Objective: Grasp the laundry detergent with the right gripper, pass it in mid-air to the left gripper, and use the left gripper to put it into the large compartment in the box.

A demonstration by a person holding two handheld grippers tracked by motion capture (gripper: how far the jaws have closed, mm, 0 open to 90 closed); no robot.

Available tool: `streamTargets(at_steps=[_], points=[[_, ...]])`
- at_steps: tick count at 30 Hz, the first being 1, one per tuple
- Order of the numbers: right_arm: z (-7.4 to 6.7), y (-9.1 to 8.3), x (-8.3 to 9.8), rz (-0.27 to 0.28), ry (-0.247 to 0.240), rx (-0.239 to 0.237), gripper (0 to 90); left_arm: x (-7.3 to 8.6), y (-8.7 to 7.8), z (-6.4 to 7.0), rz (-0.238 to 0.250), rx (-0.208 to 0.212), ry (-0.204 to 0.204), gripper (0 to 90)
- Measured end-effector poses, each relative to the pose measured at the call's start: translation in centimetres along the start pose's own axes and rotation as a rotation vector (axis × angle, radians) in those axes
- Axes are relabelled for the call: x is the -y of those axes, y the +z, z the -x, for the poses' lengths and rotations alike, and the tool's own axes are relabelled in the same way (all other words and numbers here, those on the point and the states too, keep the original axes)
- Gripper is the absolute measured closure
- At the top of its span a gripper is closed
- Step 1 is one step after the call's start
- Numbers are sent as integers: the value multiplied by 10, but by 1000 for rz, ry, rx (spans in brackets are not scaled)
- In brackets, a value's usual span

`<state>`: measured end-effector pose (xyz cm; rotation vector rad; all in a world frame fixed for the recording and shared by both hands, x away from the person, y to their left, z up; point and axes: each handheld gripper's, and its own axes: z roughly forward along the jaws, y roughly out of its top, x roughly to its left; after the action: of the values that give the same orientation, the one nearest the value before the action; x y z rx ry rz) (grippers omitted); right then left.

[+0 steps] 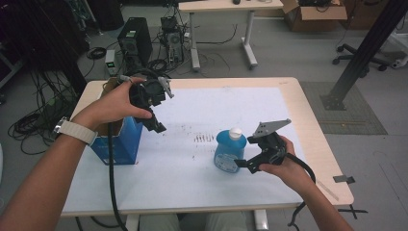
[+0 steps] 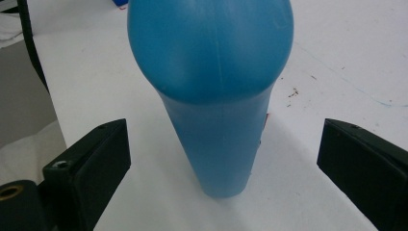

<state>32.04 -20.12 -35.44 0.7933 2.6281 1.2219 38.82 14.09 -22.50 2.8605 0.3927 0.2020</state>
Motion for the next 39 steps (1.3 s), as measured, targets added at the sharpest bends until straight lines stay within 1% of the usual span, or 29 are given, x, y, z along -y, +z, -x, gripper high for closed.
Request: streamTargets(at_steps=[29,39], points=[[0,10,11,9,8,-8,47,1,2,-1,2,2,-2,75],[0,14,13,33,3,-8,52,1,3,-1,1,4,-3,75]])
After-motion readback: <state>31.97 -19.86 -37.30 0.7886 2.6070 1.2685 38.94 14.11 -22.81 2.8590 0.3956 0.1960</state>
